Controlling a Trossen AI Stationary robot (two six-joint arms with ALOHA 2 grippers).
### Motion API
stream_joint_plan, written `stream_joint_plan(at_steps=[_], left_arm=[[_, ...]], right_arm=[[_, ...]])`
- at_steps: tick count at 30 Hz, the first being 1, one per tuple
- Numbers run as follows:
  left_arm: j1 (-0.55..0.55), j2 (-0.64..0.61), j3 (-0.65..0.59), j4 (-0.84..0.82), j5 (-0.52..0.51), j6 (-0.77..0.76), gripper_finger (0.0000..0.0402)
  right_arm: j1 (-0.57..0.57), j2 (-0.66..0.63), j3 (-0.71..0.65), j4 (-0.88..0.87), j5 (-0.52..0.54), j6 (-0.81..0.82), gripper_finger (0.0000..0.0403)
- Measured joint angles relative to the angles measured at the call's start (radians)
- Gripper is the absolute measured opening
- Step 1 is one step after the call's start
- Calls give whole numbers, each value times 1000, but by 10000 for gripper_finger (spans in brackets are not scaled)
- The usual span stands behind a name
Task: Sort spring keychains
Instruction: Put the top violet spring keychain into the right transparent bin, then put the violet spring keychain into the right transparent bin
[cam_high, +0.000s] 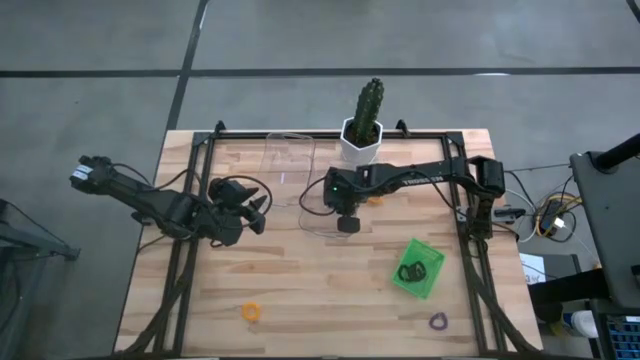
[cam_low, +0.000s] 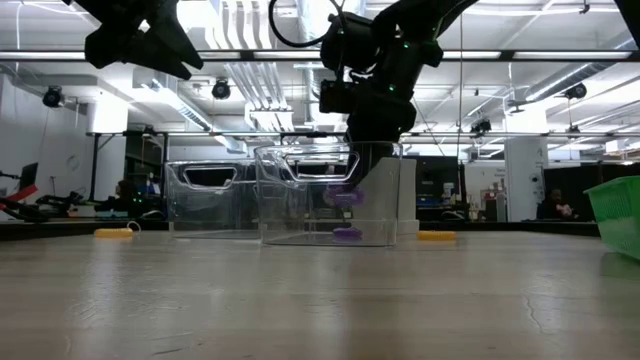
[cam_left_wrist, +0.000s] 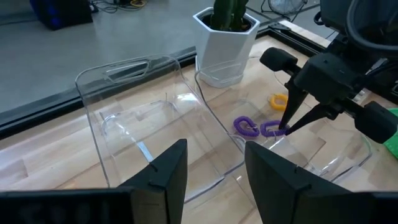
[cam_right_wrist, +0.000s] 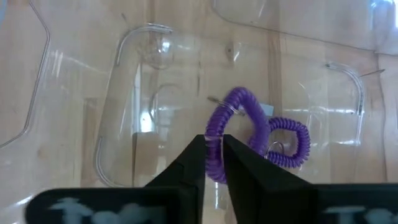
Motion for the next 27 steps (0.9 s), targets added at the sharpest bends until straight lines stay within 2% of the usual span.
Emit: stream_joint_plan(at_steps=[6,13,20,23,27], left_arm=[[0,0,0,0,0,0,153],[0,0,0,-1,0,0,153],[0,0,0,-1,0,9,153],[0,0,0,-1,0,23,153],[0,0,0,-2,0,26,153]], right_arm=[[0,0,11,5,8,-4,104],[7,-14,56,-35,9,38,122],[86,-57,202,-375,-4,99,118],[150,-82,258,-529,-15,188,114],[269,-124,276,-642,-62,322,111]])
